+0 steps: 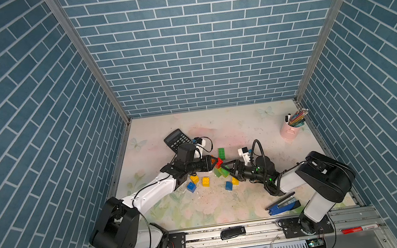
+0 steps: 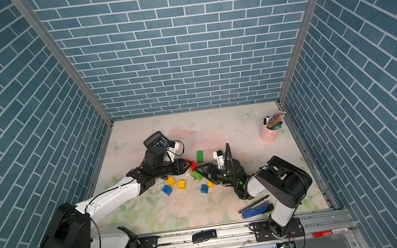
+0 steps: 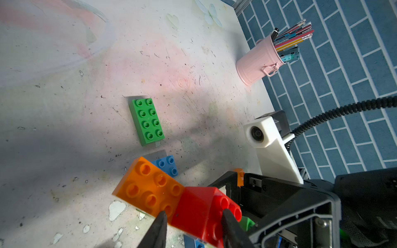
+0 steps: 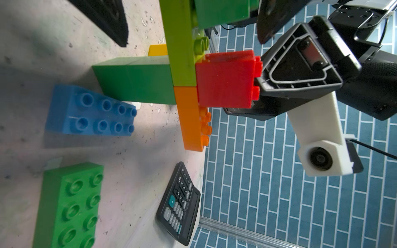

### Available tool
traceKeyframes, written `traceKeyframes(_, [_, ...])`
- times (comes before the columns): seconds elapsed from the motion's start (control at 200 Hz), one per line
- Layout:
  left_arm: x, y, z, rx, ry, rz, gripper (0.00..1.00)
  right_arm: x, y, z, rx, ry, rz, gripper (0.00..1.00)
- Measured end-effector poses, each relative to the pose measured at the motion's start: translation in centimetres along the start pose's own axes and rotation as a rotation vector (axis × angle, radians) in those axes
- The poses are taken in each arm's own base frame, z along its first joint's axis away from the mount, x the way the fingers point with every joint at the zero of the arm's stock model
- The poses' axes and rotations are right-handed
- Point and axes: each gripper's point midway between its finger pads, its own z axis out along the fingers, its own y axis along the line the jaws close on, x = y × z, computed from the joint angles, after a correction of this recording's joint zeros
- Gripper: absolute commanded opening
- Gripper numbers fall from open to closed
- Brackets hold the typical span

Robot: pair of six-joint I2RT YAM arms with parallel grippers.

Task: Assemble a fork with lego
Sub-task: Assemble the lego brick with the lego brick.

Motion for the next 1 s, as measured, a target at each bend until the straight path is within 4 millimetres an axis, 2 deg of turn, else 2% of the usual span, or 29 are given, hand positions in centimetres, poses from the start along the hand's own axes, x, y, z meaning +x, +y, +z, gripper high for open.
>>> traceKeyframes(0.35, [0.0,0.0,0.0,0.0,0.0,0.0,0.43,0.03,0.27,0.14,-0.043,0.006,0.023,0.87])
traceKeyframes(1.0, [-0.01,-0.01,-0.01,0.0,0.0,0.003,0.43,0.12,0.59,0.31,-0.071,0.024,0.041,0.67])
